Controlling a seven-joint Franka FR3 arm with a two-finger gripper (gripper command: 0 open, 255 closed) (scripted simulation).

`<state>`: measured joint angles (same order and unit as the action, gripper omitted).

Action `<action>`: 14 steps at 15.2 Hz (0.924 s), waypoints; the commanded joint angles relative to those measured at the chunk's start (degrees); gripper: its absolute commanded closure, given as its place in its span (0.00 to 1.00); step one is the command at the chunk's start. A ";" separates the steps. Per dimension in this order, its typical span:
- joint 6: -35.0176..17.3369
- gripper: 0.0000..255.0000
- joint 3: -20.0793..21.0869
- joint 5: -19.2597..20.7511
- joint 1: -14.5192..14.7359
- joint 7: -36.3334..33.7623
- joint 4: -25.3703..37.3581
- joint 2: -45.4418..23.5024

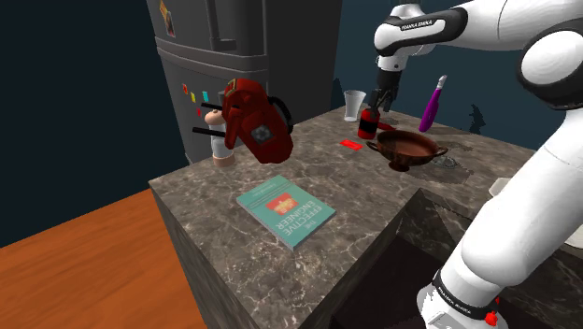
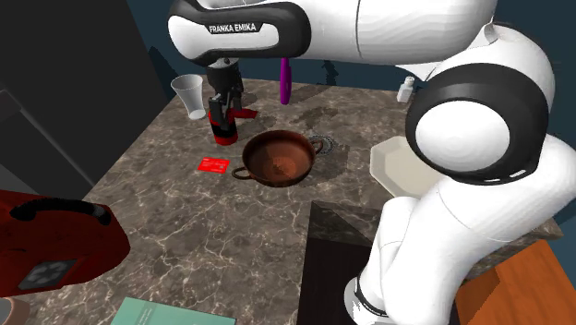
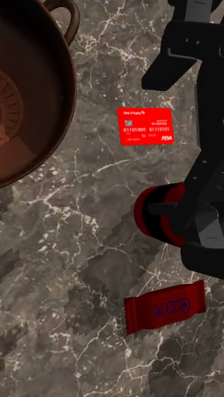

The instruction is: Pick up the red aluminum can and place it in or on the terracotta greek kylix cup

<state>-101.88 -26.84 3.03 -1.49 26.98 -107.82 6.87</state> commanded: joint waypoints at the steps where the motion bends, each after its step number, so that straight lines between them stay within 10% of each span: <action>1: 0.59 0.00 -1.60 -2.20 -0.59 3.49 4.85 -4.84; 5: 2.77 0.00 -3.75 -7.58 -3.36 10.07 15.70 -15.21; 14: -3.07 0.00 -3.45 -7.64 -3.28 10.15 9.86 -15.20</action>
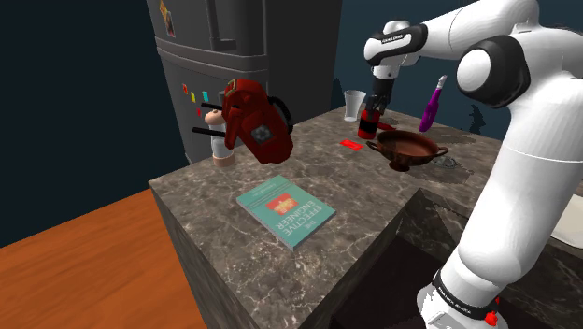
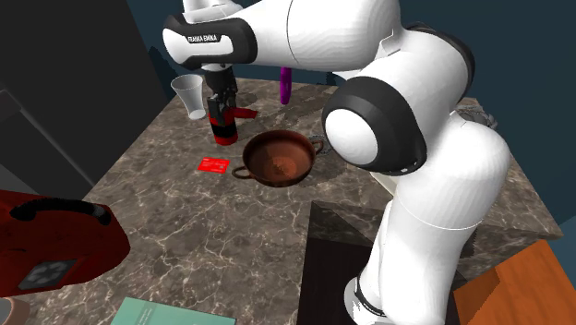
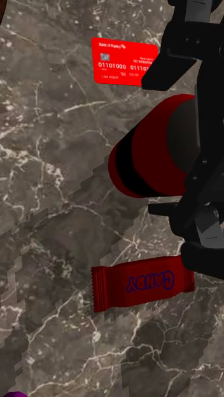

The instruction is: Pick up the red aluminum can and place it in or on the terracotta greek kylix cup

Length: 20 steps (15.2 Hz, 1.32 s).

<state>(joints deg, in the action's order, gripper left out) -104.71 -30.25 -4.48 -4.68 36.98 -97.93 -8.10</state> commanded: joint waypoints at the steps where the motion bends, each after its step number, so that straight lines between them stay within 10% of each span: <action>1: -0.23 0.00 -0.03 -0.13 -0.09 0.15 -0.02 -0.23; 7: -0.23 0.00 -0.03 -0.13 -0.09 0.14 -0.02 -0.23; 8: -0.23 1.00 -0.03 -0.13 -0.09 0.14 -0.02 -0.23; 20: 2.04 1.00 -0.08 -0.03 -0.14 0.06 2.16 -0.11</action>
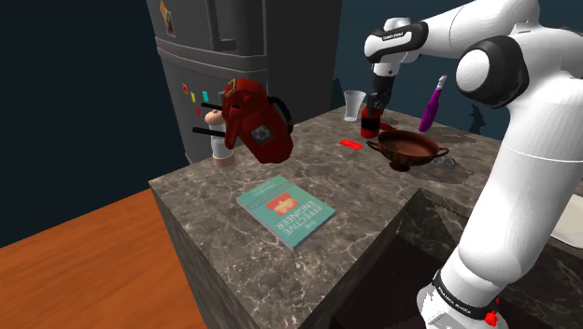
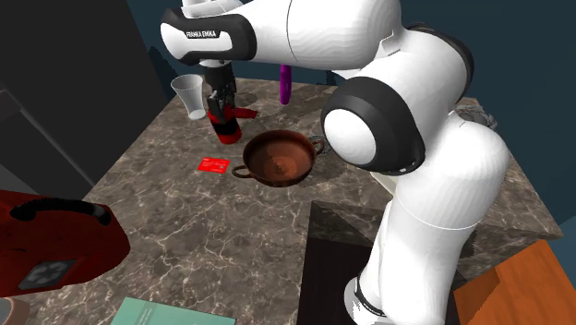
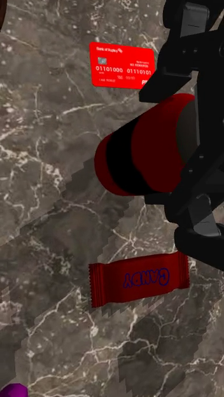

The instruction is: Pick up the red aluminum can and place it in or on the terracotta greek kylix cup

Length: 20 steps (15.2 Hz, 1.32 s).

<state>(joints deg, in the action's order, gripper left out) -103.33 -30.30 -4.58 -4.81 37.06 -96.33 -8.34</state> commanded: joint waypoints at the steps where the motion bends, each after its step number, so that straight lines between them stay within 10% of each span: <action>1: 1.43 1.00 -0.05 0.08 -0.04 -0.03 1.32 0.14; 20: 17.27 1.00 -0.61 -1.48 -1.73 0.63 19.87 -2.99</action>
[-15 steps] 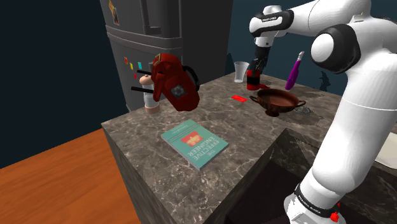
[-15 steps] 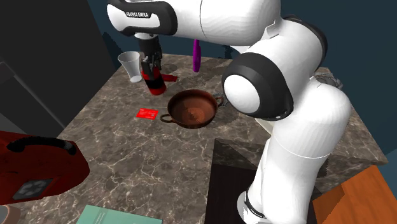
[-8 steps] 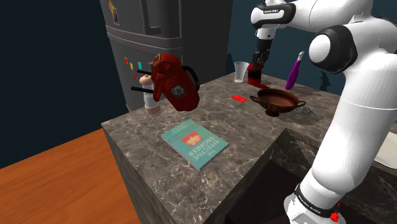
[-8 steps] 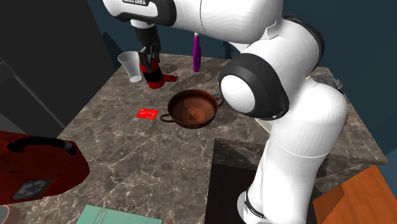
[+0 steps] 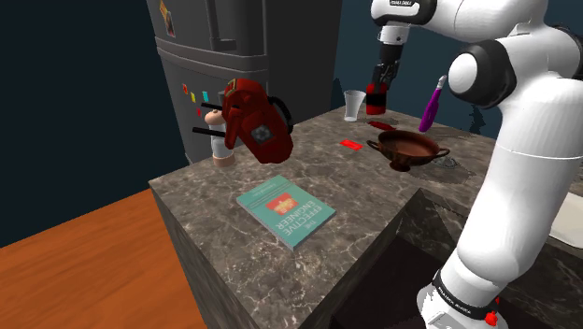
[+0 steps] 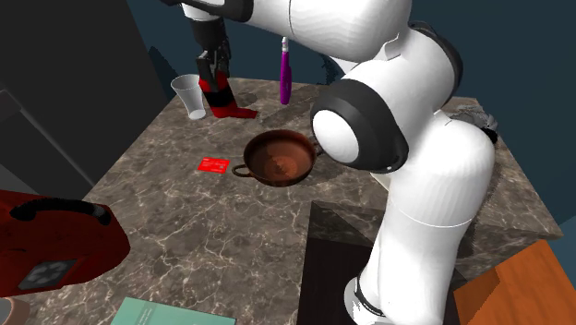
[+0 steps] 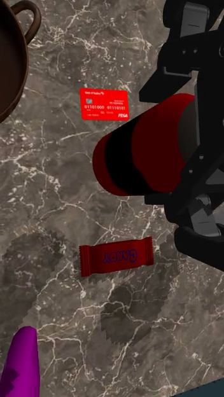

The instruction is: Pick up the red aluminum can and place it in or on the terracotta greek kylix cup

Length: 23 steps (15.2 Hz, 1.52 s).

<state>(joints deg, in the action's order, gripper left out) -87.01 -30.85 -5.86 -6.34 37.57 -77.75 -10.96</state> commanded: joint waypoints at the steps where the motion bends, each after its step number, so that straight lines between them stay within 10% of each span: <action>1: 1.89 1.00 -0.10 -0.41 -0.40 0.21 2.55 -0.75; 10: 10.46 1.00 -0.46 -2.91 -2.92 1.11 14.99 -5.12; 16: 6.35 1.00 1.25 6.94 3.78 -4.13 -5.43 13.67; 23: 7.77 1.00 6.74 13.91 4.60 -10.45 -20.30 31.41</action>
<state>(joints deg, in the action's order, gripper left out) -79.46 -24.72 7.28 -1.60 27.70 -96.15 18.21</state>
